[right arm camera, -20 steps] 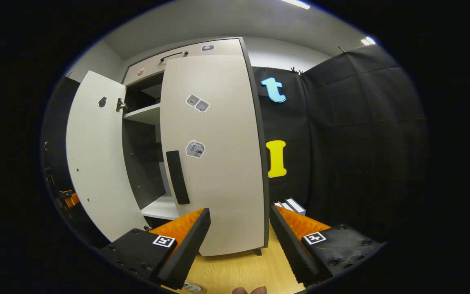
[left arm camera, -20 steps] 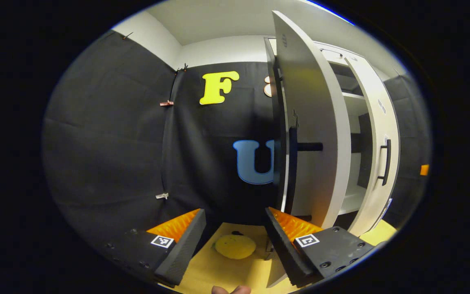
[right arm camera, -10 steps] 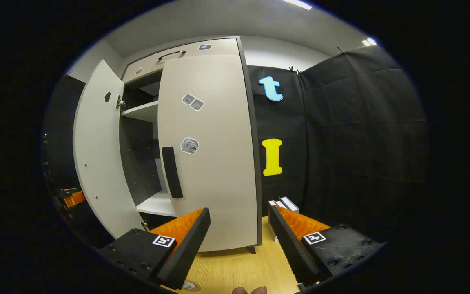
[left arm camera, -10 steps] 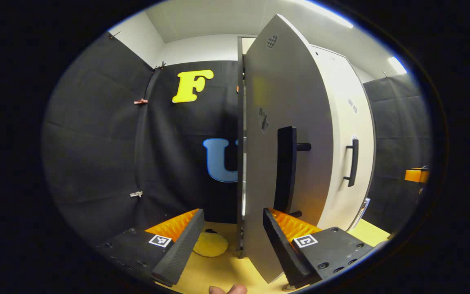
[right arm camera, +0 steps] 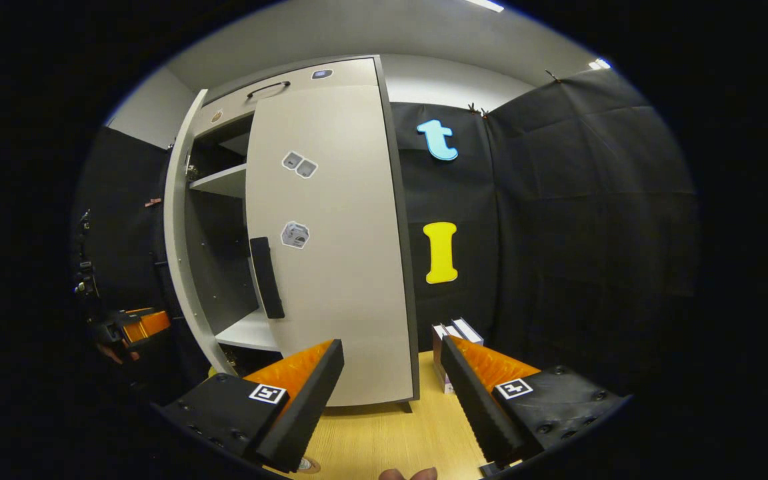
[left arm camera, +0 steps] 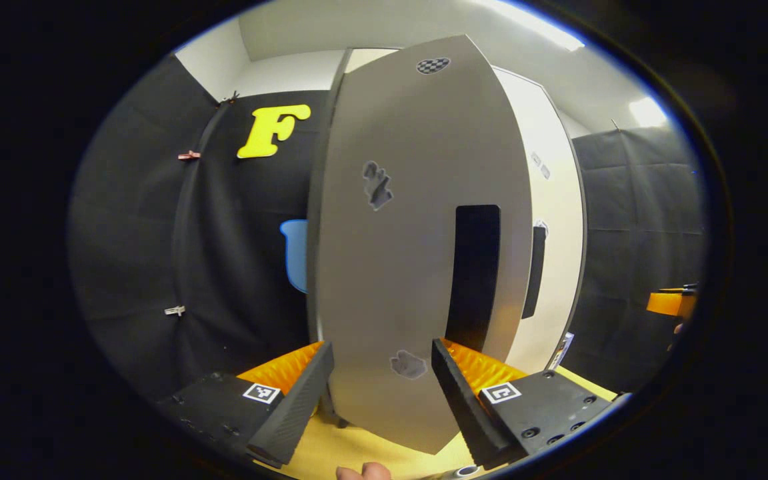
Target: Grasp the bottle in the cabinet with the left hand and place it on the coaster, then close the right door with the right hand and the left door with the left hand.
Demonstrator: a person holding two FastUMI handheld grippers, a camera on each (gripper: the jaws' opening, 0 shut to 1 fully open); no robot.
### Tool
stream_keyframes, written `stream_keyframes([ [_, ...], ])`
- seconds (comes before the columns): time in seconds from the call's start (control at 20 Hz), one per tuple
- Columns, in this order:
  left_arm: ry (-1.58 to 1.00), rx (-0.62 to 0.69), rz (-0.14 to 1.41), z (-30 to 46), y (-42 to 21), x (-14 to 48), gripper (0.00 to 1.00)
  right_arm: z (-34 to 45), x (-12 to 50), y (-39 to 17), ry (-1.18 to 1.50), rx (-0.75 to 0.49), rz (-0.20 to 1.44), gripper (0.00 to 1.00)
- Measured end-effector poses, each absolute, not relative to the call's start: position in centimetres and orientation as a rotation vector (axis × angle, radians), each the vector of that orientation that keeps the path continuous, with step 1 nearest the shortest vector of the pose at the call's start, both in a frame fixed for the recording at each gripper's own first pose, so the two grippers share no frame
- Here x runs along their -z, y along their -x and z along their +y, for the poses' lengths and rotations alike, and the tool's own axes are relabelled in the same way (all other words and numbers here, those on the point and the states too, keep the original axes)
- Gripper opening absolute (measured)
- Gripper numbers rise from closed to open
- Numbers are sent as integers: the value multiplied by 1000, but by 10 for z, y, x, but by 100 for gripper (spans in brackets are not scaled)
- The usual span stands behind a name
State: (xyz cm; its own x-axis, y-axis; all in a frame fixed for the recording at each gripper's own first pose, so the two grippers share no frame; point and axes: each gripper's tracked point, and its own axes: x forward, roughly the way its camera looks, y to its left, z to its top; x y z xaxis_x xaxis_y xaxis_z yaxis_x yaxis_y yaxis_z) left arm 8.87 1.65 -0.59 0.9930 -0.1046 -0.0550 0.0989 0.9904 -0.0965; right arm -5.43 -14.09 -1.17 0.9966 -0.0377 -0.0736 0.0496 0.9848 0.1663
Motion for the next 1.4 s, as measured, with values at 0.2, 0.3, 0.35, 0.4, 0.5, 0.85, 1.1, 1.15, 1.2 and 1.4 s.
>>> stream_keyframes([
  [0.2, 86, 86, 69, 3, -119, 10, 90, -157, 14, 60, -168, 67, 72, 98],
  [0.3, 95, 71, 82, 3, -128, 13, 97, -162, 15, 59, -168, 74, 74, 98],
  [0.35, 101, 65, 85, 4, -134, 14, 94, -163, 15, 59, -167, 76, 74, 98],
  [0.4, 106, 65, 85, 2, -139, 14, 94, -163, 16, 59, -164, 77, 75, 98],
  [0.5, 108, 67, 81, -1, -148, 12, 90, -164, 16, 57, -162, 77, 76, 98],
  [0.85, 106, 70, 68, -12, -163, 13, 90, -167, 19, 49, -149, 78, 82, 98],
  [1.1, 109, 43, 75, -14, -184, 14, 94, -170, 18, 46, -150, 83, 80, 98],
  [1.15, 112, 40, 75, -14, -187, 15, 94, -170, 18, 46, -151, 85, 78, 98],
  [1.2, 111, 37, 75, -14, -188, 16, 94, -171, 17, 46, -153, 85, 78, 98],
  [1.4, 116, 38, 65, -14, -179, 12, 91, -167, 15, 45, -154, 67, 78, 98],
])
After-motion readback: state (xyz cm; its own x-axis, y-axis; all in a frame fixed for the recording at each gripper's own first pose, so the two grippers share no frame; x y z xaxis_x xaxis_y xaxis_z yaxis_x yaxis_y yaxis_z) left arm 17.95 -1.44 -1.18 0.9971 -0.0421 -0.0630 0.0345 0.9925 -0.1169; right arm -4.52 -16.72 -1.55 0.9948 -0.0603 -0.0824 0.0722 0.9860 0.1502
